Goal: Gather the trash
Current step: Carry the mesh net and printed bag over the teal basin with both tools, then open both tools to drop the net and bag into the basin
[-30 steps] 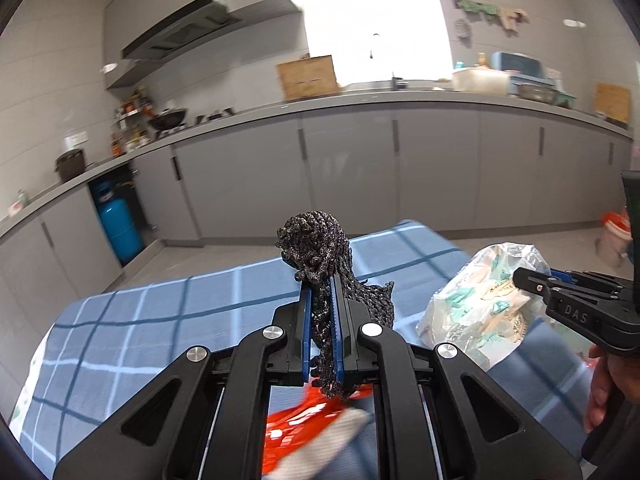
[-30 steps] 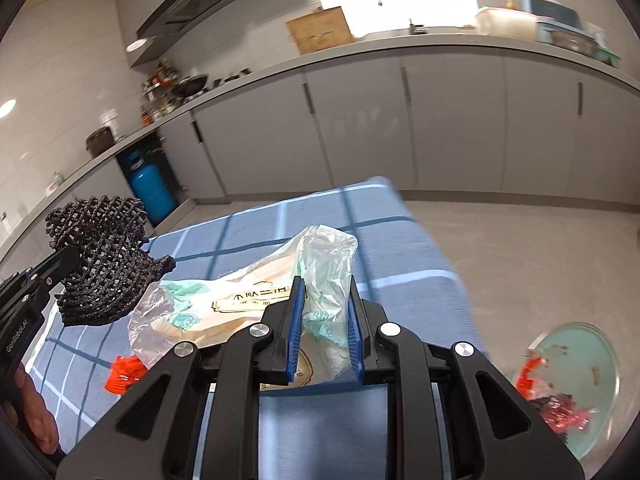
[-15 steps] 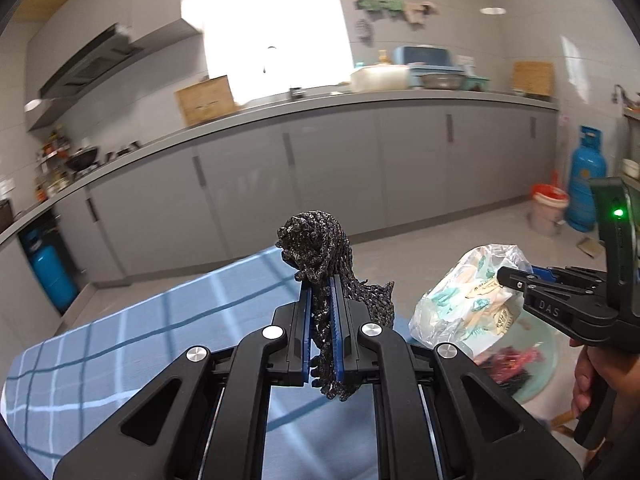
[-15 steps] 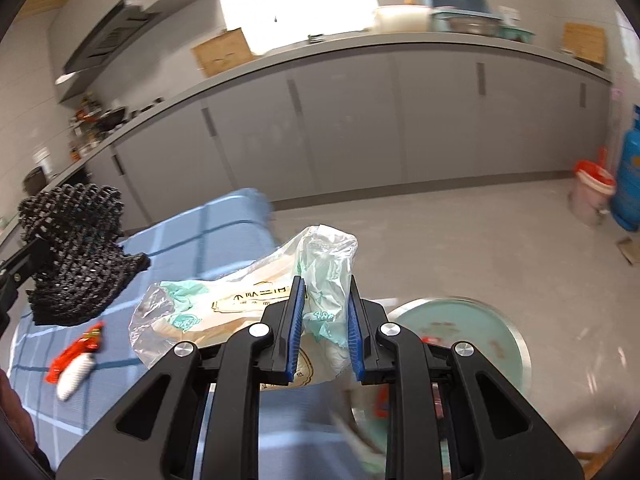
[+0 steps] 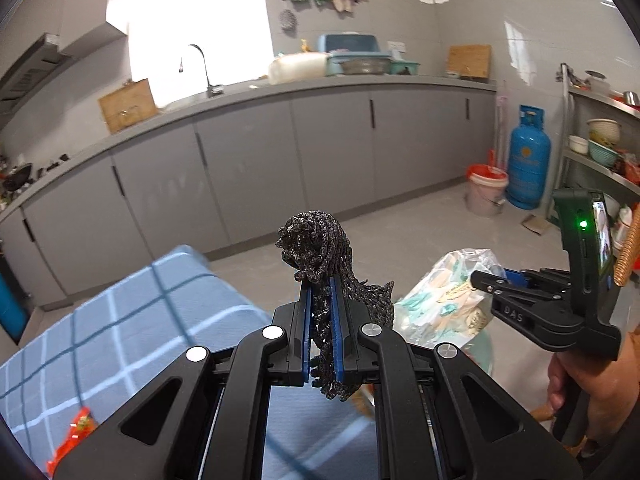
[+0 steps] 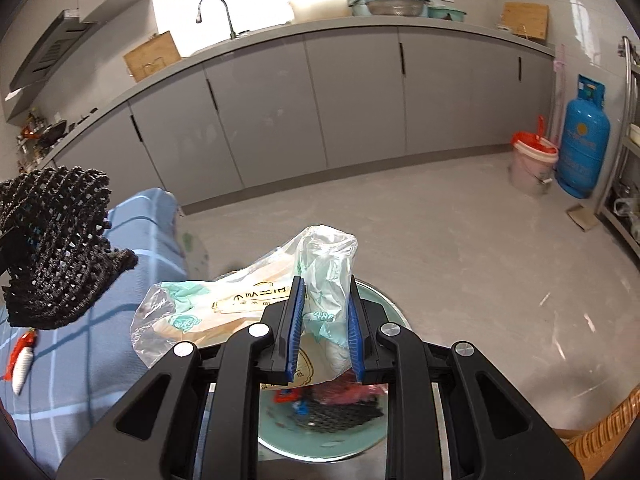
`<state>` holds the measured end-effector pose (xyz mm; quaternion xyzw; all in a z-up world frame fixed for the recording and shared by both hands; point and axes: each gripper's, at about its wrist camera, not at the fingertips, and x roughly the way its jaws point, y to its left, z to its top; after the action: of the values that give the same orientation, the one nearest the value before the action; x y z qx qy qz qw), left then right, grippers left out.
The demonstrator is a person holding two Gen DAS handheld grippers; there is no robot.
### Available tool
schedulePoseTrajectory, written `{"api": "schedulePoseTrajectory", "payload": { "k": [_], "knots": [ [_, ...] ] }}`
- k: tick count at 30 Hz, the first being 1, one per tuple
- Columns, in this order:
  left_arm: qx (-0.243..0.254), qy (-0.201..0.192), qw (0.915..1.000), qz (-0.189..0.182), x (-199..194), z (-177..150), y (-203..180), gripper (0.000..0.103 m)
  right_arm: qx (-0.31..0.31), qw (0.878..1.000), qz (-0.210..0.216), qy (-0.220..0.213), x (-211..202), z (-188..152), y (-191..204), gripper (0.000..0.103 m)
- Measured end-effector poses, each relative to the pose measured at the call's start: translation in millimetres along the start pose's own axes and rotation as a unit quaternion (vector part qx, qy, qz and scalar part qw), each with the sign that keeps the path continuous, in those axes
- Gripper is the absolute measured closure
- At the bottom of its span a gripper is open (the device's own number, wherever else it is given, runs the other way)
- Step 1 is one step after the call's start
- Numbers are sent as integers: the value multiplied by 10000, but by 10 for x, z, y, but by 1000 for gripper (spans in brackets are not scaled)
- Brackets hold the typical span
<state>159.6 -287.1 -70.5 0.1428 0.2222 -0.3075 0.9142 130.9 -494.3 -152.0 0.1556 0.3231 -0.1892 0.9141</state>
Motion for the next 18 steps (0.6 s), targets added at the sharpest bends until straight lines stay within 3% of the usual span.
{"api": "schedulePoseTrajectory", "payload": {
  "k": [12, 13, 14, 15, 16, 18],
  "knots": [
    [247, 400, 9981, -402, 526, -150, -476, 92, -103, 9990, -267, 346, 314, -167, -263, 78],
    [294, 476, 9973, -469, 608, -180, -524, 88, -147, 9986, -260, 437, 368, -177, -260, 74],
    [346, 578, 9966, -468, 689, -208, -560, 70, -162, 9983, -279, 479, 432, -202, -272, 67],
    [344, 648, 9965, -400, 739, -232, -583, 55, -145, 9983, -298, 478, 463, -224, -293, 50],
    [298, 686, 9967, -309, 781, -260, -574, 33, -82, 9982, -328, 494, 508, -262, -331, 40],
    [223, 754, 9965, -275, 831, -310, -522, 32, 5, 9977, -358, 571, 544, -320, -384, 38]
  ]
}}
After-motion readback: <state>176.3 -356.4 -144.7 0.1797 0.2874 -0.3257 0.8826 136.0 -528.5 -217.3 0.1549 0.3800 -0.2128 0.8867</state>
